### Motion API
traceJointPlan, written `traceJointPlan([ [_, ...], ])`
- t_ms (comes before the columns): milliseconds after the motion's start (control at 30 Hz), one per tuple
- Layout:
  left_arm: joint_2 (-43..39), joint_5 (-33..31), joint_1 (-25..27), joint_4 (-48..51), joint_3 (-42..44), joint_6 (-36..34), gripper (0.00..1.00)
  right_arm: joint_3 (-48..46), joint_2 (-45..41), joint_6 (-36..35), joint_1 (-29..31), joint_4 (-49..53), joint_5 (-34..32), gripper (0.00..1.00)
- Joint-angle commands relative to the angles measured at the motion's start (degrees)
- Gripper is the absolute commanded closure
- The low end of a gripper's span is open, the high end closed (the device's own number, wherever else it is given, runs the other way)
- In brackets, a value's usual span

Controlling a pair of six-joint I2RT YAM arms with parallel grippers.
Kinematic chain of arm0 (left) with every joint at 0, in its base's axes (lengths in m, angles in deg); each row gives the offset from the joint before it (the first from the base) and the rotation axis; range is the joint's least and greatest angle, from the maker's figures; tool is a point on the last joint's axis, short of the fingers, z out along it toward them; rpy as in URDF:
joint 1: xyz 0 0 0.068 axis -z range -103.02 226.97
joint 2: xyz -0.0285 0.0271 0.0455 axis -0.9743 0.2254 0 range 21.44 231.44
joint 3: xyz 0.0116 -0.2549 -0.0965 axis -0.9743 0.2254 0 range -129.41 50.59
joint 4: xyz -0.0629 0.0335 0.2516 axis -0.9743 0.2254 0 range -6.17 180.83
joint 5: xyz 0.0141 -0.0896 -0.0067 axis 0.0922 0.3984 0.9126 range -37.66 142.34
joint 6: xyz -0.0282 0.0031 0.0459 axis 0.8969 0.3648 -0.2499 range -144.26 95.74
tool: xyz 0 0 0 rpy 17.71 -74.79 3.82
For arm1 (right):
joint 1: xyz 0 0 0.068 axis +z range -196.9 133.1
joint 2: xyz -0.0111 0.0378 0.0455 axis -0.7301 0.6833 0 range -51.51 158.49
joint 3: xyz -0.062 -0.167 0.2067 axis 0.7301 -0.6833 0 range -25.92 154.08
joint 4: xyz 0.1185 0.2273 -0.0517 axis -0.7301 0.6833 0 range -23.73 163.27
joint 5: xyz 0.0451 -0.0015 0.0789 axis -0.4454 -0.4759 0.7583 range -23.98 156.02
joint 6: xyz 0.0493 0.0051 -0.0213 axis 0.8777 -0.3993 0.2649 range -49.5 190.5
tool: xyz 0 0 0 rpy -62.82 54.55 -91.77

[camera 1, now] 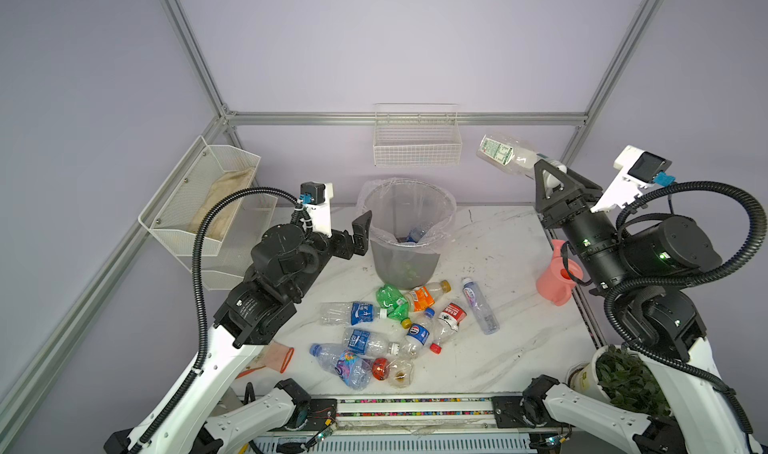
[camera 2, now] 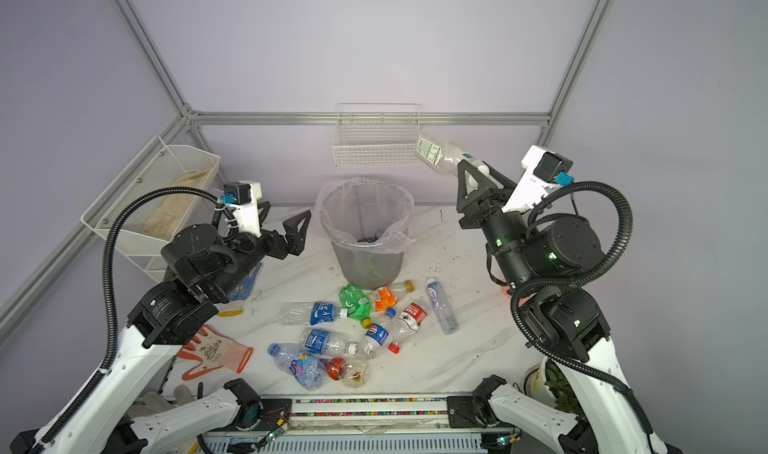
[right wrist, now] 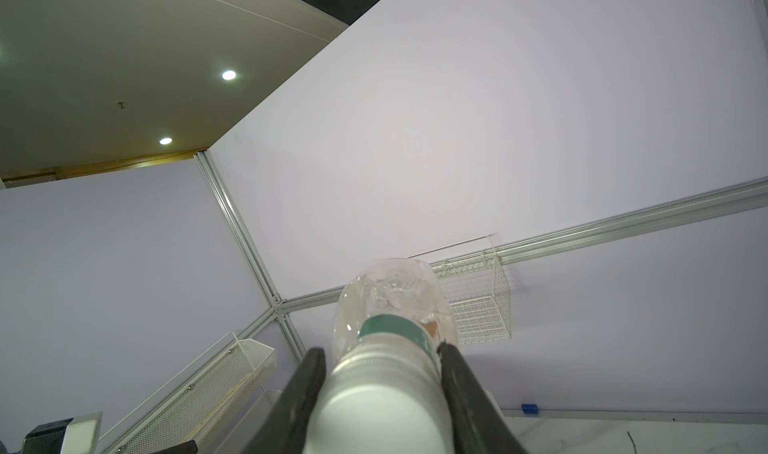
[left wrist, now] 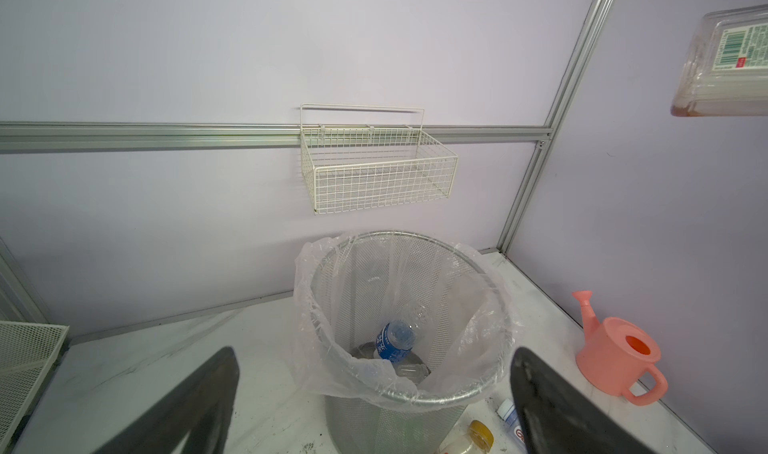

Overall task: Throw the plastic bottles in the bin
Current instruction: 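Lift the green-band bottle with the right gripper over the wastebasket, then open the right gripper to drop the bottle into the wastebasket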

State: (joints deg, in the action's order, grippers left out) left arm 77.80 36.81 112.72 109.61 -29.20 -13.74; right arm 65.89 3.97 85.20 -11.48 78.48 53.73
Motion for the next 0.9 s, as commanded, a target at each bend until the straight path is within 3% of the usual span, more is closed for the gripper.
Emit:
traceJointPlan([
  [0, -0.6, -0.3, -0.2, -1.8, 1.7, 0.5, 0.0, 2.2, 0.3, -1.7, 0.3, -2.7, 1.2, 1.0],
  [367, -1.2, -0.5, -0.2, -2.1, 2.8, 0.8, 0.0, 7.3, 8.1, -1.8, 0.3, 0.4, 7.0, 1.0],
  [433, -1.4, -0.5, -0.2, -2.0, 3.0, 0.8, 0.0, 9.3, 12.8, -0.9, 0.3, 4.9, 7.6, 1.0],
  [567, -1.8, -0.6, -0.1, -1.5, 2.7, 0.7, 0.0, 22.2, 31.1, -1.4, 0.3, 27.9, 9.5, 1.0],
  [600, -1.9, -0.8, -0.2, -1.2, 2.6, 0.6, 0.0, 22.9, 33.5, -1.4, 0.3, 30.4, 9.6, 0.84],
  [633, -2.2, -1.0, -0.2, -1.1, 2.5, 0.4, 0.0, 22.3, 34.2, -1.4, 0.3, 30.9, 9.3, 0.41],
  [667, -2.4, -1.1, -0.2, -1.0, 2.5, 0.3, 0.0, 21.3, 33.6, -1.1, 0.3, 30.3, 8.2, 0.23],
  [733, -2.7, -1.2, -0.2, -0.8, 2.5, 0.2, 0.0, 18.0, 29.9, -0.6, 0.3, 26.1, 7.0, 0.03],
  [867, -2.9, -1.3, -0.2, -0.9, 2.4, 0.5, 0.0, 18.0, 24.7, -1.0, 0.3, 23.1, 6.0, 0.03],
])
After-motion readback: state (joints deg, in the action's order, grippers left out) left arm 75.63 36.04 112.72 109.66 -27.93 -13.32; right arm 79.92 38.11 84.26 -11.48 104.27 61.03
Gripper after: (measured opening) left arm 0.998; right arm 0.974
